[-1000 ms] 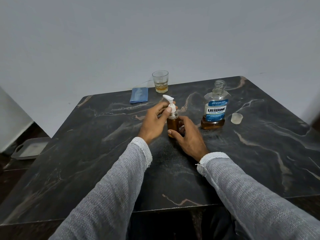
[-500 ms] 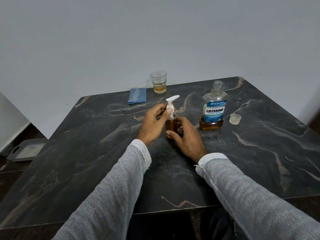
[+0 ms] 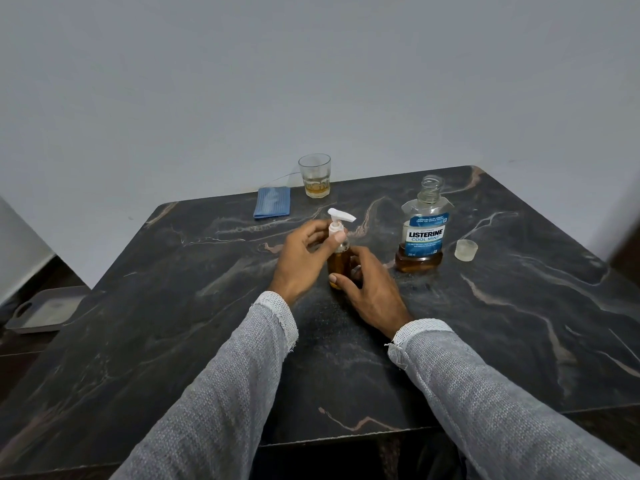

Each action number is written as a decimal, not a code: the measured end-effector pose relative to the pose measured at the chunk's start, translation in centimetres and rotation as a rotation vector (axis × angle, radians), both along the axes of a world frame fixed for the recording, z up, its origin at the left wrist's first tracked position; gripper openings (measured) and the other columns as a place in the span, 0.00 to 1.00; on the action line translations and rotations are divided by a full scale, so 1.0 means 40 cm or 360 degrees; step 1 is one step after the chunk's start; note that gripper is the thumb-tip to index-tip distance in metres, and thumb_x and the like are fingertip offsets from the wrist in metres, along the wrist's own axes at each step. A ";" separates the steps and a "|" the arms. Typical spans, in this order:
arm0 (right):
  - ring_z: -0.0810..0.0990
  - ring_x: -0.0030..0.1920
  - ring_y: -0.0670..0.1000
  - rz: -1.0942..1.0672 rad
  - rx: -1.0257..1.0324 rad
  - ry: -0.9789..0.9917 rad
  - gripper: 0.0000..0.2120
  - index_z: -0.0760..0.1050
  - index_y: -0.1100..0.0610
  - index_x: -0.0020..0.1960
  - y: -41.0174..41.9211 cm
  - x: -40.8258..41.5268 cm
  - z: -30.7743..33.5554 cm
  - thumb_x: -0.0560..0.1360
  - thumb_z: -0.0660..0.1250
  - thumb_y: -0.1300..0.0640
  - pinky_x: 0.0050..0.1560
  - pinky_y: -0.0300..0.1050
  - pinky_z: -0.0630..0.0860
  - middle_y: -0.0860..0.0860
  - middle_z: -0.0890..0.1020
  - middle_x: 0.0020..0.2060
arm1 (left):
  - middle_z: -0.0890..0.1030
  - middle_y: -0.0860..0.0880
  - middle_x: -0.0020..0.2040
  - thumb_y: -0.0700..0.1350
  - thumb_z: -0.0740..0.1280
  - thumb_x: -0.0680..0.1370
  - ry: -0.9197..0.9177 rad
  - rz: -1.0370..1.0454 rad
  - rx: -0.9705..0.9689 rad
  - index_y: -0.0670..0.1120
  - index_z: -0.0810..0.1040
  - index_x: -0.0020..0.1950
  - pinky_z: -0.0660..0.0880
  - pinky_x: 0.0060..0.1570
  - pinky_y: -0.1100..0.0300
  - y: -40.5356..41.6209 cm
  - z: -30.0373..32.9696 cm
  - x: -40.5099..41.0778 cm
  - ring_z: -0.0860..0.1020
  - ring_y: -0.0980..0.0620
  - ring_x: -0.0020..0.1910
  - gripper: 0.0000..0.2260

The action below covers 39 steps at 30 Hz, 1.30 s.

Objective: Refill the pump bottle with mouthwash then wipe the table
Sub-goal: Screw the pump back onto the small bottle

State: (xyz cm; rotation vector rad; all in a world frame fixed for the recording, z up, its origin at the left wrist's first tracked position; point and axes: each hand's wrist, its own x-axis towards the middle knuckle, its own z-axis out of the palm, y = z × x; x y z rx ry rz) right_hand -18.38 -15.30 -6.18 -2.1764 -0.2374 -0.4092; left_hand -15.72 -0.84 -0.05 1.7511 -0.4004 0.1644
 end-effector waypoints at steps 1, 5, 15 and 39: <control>0.76 0.52 0.46 -0.0001 -0.0003 0.0015 0.25 0.64 0.48 0.67 0.000 0.000 0.001 0.75 0.67 0.43 0.54 0.48 0.76 0.50 0.76 0.59 | 0.84 0.53 0.54 0.49 0.72 0.74 0.0009 0.0024 -0.0027 0.49 0.80 0.56 0.76 0.61 0.54 -0.004 0.000 0.000 0.81 0.56 0.57 0.12; 0.76 0.52 0.47 0.0012 0.0019 0.0011 0.25 0.64 0.49 0.67 0.002 -0.001 0.002 0.75 0.67 0.43 0.54 0.47 0.75 0.50 0.76 0.59 | 0.85 0.55 0.50 0.45 0.72 0.75 -0.0019 0.0086 -0.0028 0.49 0.82 0.53 0.77 0.57 0.60 -0.021 0.003 0.009 0.82 0.60 0.53 0.07; 0.76 0.50 0.48 0.0010 -0.0004 -0.0022 0.25 0.64 0.49 0.69 0.001 -0.004 0.003 0.75 0.67 0.44 0.53 0.49 0.76 0.51 0.77 0.58 | 0.84 0.58 0.48 0.45 0.66 0.79 -0.0083 0.0026 0.0004 0.59 0.79 0.49 0.75 0.51 0.70 -0.026 0.016 -0.012 0.81 0.63 0.52 0.07; 0.74 0.47 0.48 -0.0032 -0.0107 0.0081 0.20 0.73 0.48 0.59 0.002 0.002 0.002 0.73 0.66 0.39 0.45 0.45 0.71 0.49 0.78 0.46 | 0.85 0.57 0.45 0.50 0.70 0.76 -0.0064 0.0263 0.0143 0.53 0.83 0.48 0.78 0.56 0.51 -0.041 0.013 -0.014 0.82 0.57 0.50 0.03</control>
